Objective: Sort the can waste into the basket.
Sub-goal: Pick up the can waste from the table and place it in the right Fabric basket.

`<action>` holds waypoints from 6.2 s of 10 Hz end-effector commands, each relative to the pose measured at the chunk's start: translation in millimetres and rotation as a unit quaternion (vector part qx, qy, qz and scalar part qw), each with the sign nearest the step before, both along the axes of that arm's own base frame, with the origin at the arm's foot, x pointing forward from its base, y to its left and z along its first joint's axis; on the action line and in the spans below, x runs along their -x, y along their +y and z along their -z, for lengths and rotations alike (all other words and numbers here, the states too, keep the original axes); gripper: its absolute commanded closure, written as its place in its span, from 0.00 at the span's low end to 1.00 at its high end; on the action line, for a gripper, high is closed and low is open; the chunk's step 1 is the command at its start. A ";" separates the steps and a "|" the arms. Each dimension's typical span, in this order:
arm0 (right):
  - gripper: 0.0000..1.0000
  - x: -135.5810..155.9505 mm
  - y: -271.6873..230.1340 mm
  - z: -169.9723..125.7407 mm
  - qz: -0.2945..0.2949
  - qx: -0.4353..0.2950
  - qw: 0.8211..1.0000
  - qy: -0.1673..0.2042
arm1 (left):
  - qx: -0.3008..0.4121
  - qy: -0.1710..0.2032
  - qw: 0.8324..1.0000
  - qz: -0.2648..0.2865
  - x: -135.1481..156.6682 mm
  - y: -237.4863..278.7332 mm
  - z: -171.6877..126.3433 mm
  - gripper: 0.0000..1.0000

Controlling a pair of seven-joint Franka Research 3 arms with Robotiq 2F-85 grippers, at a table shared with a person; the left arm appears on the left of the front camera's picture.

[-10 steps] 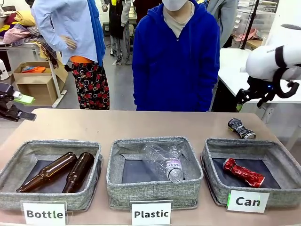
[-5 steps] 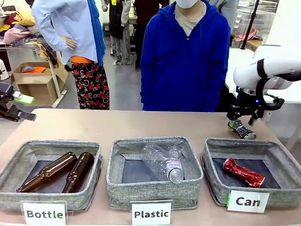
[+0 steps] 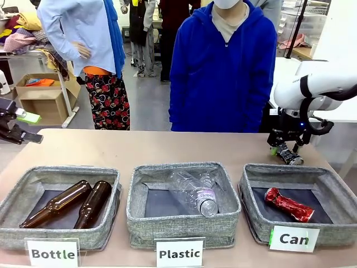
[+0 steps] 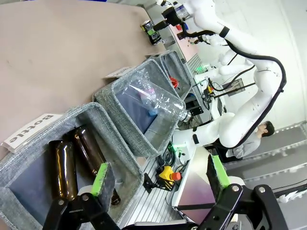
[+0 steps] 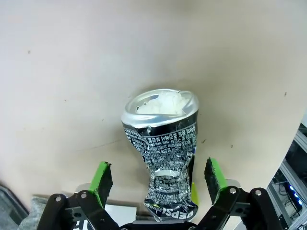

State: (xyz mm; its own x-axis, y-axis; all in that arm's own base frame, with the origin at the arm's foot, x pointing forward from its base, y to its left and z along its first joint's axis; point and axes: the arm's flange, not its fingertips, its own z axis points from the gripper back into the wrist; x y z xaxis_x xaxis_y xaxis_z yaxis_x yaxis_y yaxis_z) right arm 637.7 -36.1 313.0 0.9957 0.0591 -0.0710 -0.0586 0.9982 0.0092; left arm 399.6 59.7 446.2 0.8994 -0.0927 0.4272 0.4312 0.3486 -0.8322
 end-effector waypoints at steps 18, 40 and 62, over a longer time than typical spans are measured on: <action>1.00 42.8 -11.1 -117.4 -0.114 -0.030 0.988 -0.102 | -0.004 -0.001 1.000 0.006 4.3 -1.2 -1.2 0.00; 0.00 172.9 44.3 -134.1 -0.618 -0.149 0.769 0.066 | -0.004 -0.001 1.000 0.006 4.3 -1.2 -1.2 0.00; 0.00 134.7 -11.6 -171.6 -0.177 -0.560 0.807 -0.065 | -0.004 -0.001 1.000 0.006 4.3 -1.2 -1.2 0.00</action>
State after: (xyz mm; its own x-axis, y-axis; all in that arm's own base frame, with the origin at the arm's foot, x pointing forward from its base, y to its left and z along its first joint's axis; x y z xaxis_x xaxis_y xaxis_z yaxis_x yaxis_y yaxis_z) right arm 501.6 -46.8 480.6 0.9077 0.2807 0.3119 -0.3912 0.2973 0.8710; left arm 399.1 59.3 446.3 0.8992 -0.0936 0.4273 0.4316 0.3493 -0.8317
